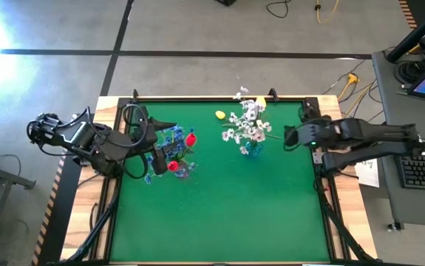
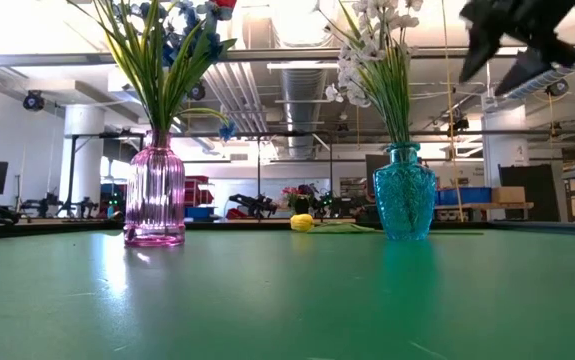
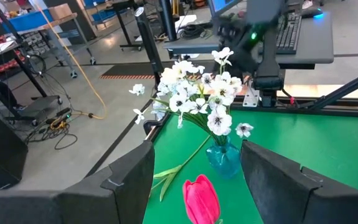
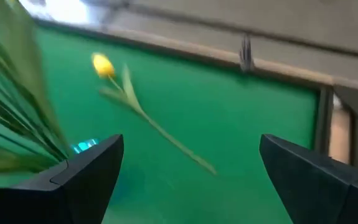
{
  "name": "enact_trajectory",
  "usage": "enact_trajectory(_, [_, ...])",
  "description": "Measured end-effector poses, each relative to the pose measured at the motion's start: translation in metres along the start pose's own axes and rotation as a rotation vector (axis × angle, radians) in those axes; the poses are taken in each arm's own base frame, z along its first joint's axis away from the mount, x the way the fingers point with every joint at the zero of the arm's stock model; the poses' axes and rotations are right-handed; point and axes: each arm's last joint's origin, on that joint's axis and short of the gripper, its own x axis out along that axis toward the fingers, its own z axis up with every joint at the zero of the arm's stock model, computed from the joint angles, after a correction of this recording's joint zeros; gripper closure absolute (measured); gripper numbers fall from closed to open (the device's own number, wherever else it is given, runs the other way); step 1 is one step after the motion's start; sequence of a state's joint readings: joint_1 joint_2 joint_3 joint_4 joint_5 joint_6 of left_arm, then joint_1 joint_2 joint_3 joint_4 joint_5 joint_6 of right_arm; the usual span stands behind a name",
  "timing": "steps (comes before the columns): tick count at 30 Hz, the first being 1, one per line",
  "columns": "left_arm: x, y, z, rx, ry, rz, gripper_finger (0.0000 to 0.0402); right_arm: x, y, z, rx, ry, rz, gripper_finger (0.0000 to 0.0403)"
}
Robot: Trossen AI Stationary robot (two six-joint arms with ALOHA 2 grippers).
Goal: Sort flowers into vase by color
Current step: Put the yellow tulip into the blue vase
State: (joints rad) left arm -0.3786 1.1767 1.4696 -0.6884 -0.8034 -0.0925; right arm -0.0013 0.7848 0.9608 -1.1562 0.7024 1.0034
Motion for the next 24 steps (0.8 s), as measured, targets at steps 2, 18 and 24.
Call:
enact_trajectory(2, [0.000,0.000,0.000,0.000,0.000,0.000,0.0177,0.010,0.003,-0.004,-0.005,0.070,-0.023,0.0035])
enact_trajectory(18, [0.000,0.000,0.000,0.004,0.000,-0.001,0.0177,0.045,-0.014,0.007,-0.111,0.201,-0.160,0.0035])
enact_trajectory(24, [0.000,0.000,0.000,0.009,0.001,-0.001,0.0177,0.076,-0.023,0.006,-0.062,0.245,-0.072,0.0035])
